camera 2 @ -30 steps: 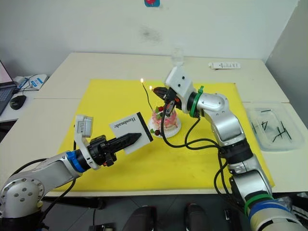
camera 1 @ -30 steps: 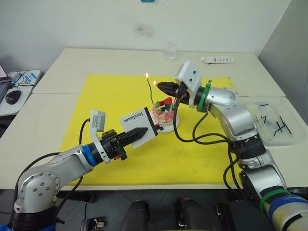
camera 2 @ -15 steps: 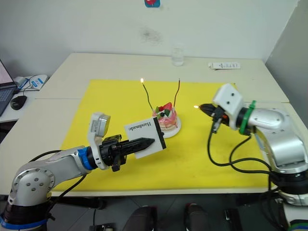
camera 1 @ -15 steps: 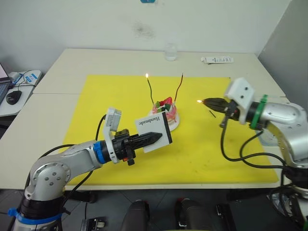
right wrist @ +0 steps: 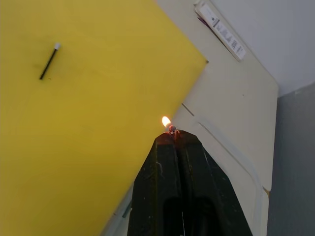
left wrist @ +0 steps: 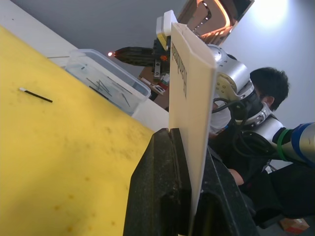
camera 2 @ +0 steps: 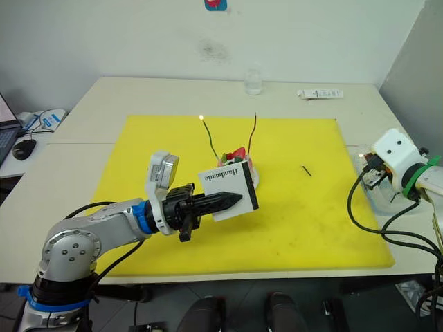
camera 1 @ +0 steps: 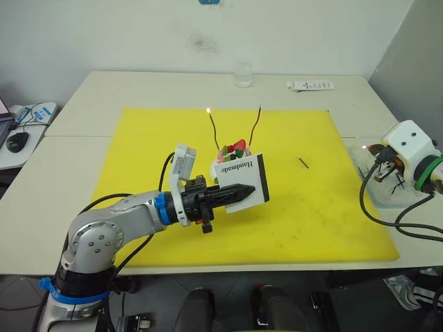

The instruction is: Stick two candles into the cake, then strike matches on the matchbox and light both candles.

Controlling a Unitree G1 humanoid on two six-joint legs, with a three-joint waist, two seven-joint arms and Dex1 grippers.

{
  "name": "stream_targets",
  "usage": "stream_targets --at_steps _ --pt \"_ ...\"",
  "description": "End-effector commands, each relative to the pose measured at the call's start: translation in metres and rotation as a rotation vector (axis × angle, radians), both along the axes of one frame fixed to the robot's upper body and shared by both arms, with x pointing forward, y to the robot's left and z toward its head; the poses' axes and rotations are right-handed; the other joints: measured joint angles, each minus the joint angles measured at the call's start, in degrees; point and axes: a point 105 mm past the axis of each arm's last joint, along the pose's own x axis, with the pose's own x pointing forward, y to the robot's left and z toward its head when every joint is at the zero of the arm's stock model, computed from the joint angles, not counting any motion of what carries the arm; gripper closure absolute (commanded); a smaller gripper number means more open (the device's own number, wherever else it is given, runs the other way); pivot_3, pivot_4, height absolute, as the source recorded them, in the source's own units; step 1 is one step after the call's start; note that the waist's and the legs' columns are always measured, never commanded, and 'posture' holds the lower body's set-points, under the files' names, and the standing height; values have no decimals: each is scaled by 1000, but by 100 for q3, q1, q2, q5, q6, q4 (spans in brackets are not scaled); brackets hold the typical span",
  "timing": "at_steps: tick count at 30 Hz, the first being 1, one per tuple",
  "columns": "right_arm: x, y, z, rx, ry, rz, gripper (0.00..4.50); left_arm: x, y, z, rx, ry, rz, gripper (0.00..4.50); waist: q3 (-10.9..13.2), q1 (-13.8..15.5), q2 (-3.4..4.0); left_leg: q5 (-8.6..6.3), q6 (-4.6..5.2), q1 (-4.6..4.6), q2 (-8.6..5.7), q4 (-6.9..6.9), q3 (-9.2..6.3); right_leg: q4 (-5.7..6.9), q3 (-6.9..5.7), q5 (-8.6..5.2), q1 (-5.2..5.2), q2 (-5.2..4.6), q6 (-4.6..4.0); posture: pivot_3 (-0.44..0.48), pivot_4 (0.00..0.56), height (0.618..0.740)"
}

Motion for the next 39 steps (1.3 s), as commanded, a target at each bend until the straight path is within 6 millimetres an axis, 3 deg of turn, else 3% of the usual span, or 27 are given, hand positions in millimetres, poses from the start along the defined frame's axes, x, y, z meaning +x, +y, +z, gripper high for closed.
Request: stream_targets --at_steps 1,7,16,19,28,30,34,39 --pt "3 -24 15 -22 -64 -111 4443 -7 -6 7 -14 -51 -27 4500 0 1 0 0 0 -1 -1 0 0 0 0 0 0 4 0 0 150 740" --pt "8 -54 3 -14 -32 -228 4443 -10 -11 7 -15 -75 -36 4500 0 1 0 0 0 0 -3 4 3 1 5 2 1 17 3 0 150 740" --pt "12 -74 -12 -35 -1 -282 4443 -10 -11 8 -14 -81 -40 4500 -1 -1 3 0 0 1 2 3 0 3 6 3 1 27 5 0 150 740" --pt "13 -76 -12 -30 -3 -286 3822 -11 -10 9 -14 -79 -43 4500 -1 -1 3 0 0 1 2 3 0 4 6 3 1 27 5 0 150 740" --pt "11 -81 -7 -45 -23 -296 574 -10 -11 9 -17 -75 -46 4500 -2 -1 4 0 0 2 2 5 1 6 8 5 1 27 7 0 150 740" --pt "11 -81 -6 -44 -26 -296 53 -9 -11 10 -19 -75 -46 4500 -2 -1 4 0 0 2 1 5 1 6 8 5 2 27 8 0 150 740" --pt "14 -61 5 -31 -56 -207 53 -9 -11 10 -24 -73 -50 4500 -2 -4 5 0 0 2 1 5 2 6 10 5 2 27 8 0 150 740" --pt "17 -4 15 80 -49 36 53 -8 -9 9 -21 -73 -44 4500 -3 -7 6 0 0 4 7 5 -2 9 8 5 1 34 8 0 150 740"
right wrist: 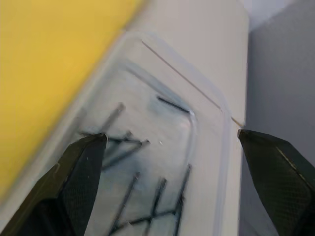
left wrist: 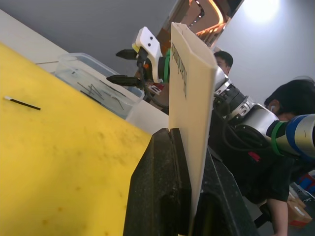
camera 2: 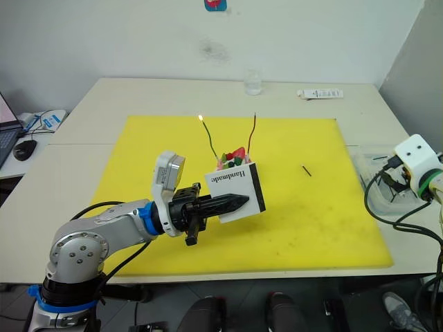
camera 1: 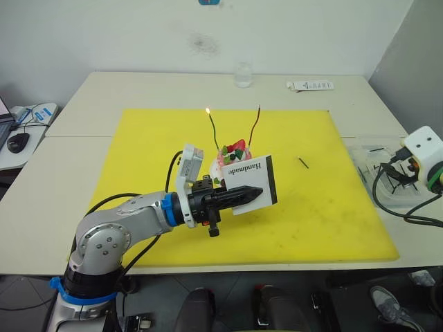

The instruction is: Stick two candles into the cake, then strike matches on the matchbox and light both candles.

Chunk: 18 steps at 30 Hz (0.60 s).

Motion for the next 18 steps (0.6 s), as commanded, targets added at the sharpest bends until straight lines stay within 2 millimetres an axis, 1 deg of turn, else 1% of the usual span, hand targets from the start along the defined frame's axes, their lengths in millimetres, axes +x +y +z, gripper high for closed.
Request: stream_targets --at_steps 1,3,4,6,8,11,18 --pt "1 45 30 94 -65 187 53 -3 2 8 -18 -32 -15 4500 0 -2 0 0 0 1 1 0 0 1 0 0 0 2 0 0 150 740" --pt "1 72 28 193 -51 282 53 -3 4 8 -13 -34 -6 4500 0 -2 0 0 0 2 2 0 -4 2 -2 0 1 4 0 0 150 740" --pt "1 82 25 225 -40 305 53 -2 6 7 -12 -33 1 4500 0 -1 0 0 0 2 2 1 -6 2 -3 0 2 6 0 0 150 740" --pt "3 101 13 278 -15 328 53 -3 10 7 -7 -32 18 4500 0 5 0 0 0 1 4 0 -9 2 -5 0 3 6 0 0 150 740" --pt "7 114 6 312 -8 342 53 -5 13 6 -5 -32 29 4500 0 4 0 0 0 0 4 0 -8 0 -2 0 4 6 0 0 150 740" --pt "19 123 -5 362 -4 322 53 -9 19 6 -4 -22 46 4500 0 4 0 0 0 -3 1 1 -4 0 1 0 1 2 0 0 150 740" --pt "44 134 -27 463 7 253 53 -13 25 3 8 -4 86 4500 0 6 0 0 0 -2 -1 2 -5 2 1 1 3 1 -1 0 150 740"
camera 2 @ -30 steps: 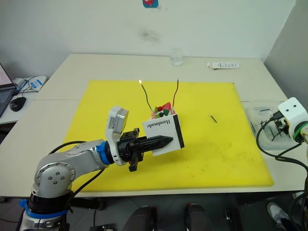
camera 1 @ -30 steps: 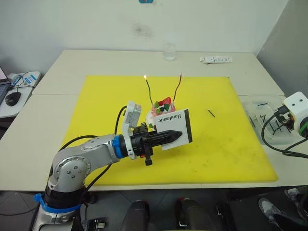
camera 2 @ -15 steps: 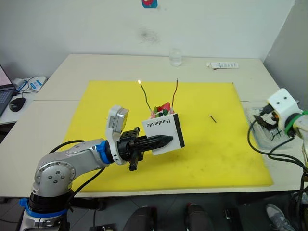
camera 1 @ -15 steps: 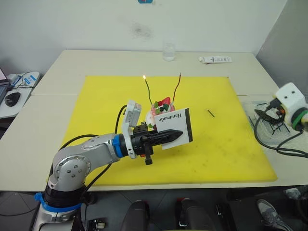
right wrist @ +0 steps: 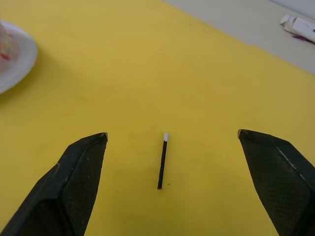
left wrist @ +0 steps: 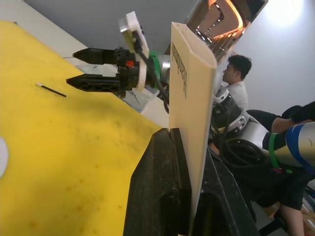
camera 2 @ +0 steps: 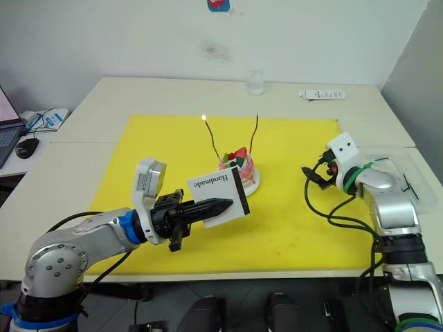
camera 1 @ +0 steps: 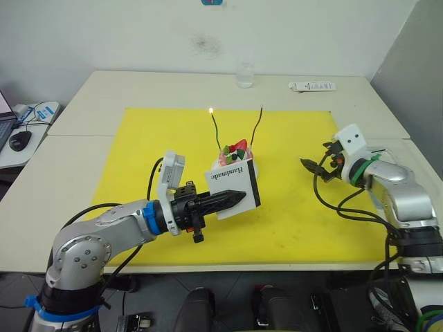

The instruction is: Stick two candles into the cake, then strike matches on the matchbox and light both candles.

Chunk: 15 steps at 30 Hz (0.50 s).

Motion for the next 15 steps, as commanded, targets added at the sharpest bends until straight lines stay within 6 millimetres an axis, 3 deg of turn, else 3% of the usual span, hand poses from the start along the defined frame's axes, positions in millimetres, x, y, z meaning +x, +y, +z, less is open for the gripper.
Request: stream_targets --at_steps 1,10,12,15 --pt "11 2 7 33 -39 -28 53 -7 -1 10 -16 -44 -1 4500 0 0 0 0 0 0 0 0 -1 0 -1 0 0 1 0 0 150 740" --pt "26 0 -18 138 26 -92 53 -10 -2 13 -19 -54 16 4500 0 3 0 0 0 -1 0 -1 1 -1 2 0 0 2 -1 0 150 740" --pt "26 -2 -21 136 31 -100 325 -10 -2 12 -19 -52 19 4500 0 -1 1 0 0 0 0 -1 2 0 3 1 0 2 -1 0 150 740" --pt "26 -3 -24 157 29 -116 1233 -10 -2 11 -21 -49 22 4500 -1 -2 1 0 0 2 1 -1 1 3 3 1 0 3 -1 0 150 740"
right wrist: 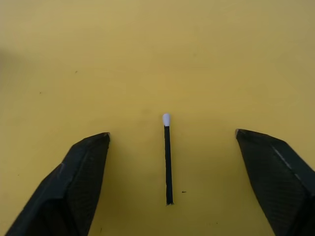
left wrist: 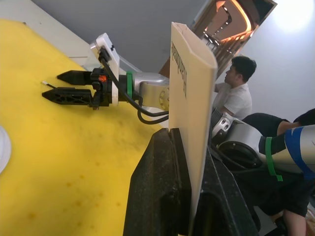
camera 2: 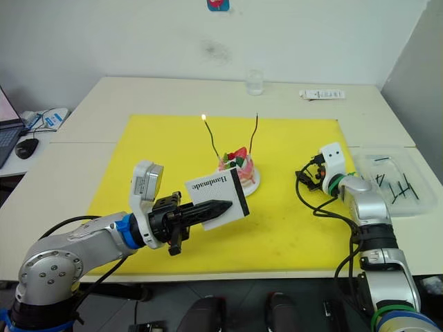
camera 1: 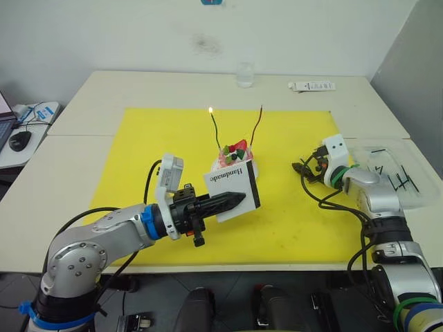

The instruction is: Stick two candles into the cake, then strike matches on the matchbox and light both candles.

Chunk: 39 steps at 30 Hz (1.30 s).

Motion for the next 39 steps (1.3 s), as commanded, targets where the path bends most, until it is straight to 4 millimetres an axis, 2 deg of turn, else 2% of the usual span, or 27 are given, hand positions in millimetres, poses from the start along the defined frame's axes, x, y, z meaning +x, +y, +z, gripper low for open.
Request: stream_targets --at_steps 1,2,30,33,39 --pt "3 -7 13 25 -58 -33 1599 -6 -1 9 -20 -46 -5 4500 0 0 0 0 0 0 0 0 0 1 -1 0 0 0 0 0 150 740" --pt "2 -7 12 30 -60 -34 1941 -6 -1 9 -20 -45 -5 4500 0 0 0 0 0 0 0 0 -1 1 -1 0 0 0 0 0 150 740" --pt "-4 6 -16 69 -32 -51 1941 0 -1 10 -8 -60 -14 4500 -3 -4 2 0 0 4 2 0 -2 2 -2 0 2 2 0 0 150 740" --pt "-2 9 -16 74 -38 -51 2552 1 -2 10 1 -66 -14 4500 -3 -10 3 0 0 5 2 0 -2 3 -1 0 2 3 0 0 150 740" --pt "0 16 -18 86 -45 -41 4475 0 -5 10 1 -67 -18 4500 -5 -17 3 0 0 8 3 0 -2 4 0 1 4 4 -1 0 150 740"
